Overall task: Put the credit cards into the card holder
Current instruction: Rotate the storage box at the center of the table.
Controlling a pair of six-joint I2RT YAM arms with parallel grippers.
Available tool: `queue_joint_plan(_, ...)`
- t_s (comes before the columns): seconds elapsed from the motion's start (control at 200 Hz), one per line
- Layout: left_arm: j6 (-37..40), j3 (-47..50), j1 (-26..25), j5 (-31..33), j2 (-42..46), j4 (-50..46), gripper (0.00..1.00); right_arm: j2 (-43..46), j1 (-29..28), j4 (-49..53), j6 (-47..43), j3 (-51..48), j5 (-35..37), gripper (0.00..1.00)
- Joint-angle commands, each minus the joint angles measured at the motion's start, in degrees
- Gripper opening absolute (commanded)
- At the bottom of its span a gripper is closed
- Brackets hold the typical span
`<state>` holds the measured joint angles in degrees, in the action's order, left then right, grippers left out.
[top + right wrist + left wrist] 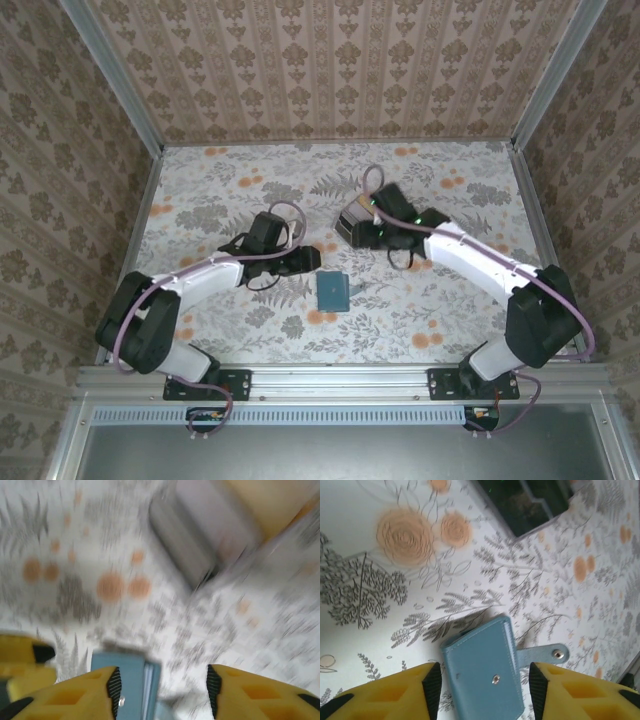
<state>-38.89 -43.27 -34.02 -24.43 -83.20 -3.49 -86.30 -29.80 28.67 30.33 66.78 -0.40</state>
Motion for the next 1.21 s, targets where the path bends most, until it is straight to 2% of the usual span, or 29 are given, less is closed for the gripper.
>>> queue_joint_plan(0.0, 0.6, -2.4, 1.0, 3.7, 1.6, -1.8, 0.56, -2.1, 4.7, 3.9, -4.4, 5.9, 1.5, 0.66)
queue_joint_plan(0.095, -0.3, -3.0, 2.0, 4.3, 1.4, -0.8, 0.62, -8.5, 8.7, 6.4, -6.5, 13.4, -0.5, 0.76)
queue_joint_plan(0.21, -2.7, -3.4, 3.9, 2.3, -0.6, 3.6, 0.68, -17.2, 12.2, 8.9, -7.2, 21.5, -4.2, 0.8)
queue_joint_plan(0.305, -5.2, -5.7, 5.7, -1.9, -4.5, 7.5, 0.68, -24.0, 14.9, 7.8, -7.5, 25.7, -8.8, 0.8)
queue_joint_plan(0.395, -5.9, -9.2, 6.2, -4.2, -8.3, 8.5, 0.68, -29.2, 17.3, 7.4, -5.3, 29.4, -16.9, 0.74)
queue_joint_plan(0.485, -6.0, -12.3, 6.3, -5.5, -11.8, 8.7, 0.68, -31.7, 17.9, 6.1, -5.6, 31.0, -19.2, 0.79)
queue_joint_plan(0.65, -7.5, -16.6, 6.3, -7.2, -17.0, 11.0, 0.7, -37.6, 18.4, 8.0, -6.4, 35.2, -26.2, 0.8)
queue_joint_plan(0.88, -12.4, -20.0, 6.6, -10.0, -23.7, 17.2, 0.7, -37.9, 18.8, 5.8, -4.9, 31.4, -34.4, 0.8)
queue_joint_plan(1.2, -10.6, -18.5, 6.2, -9.3, -21.5, 15.7, 0.7, -26.4, 18.6, -1.6, -3.1, 16.5, -39.0, 0.77)
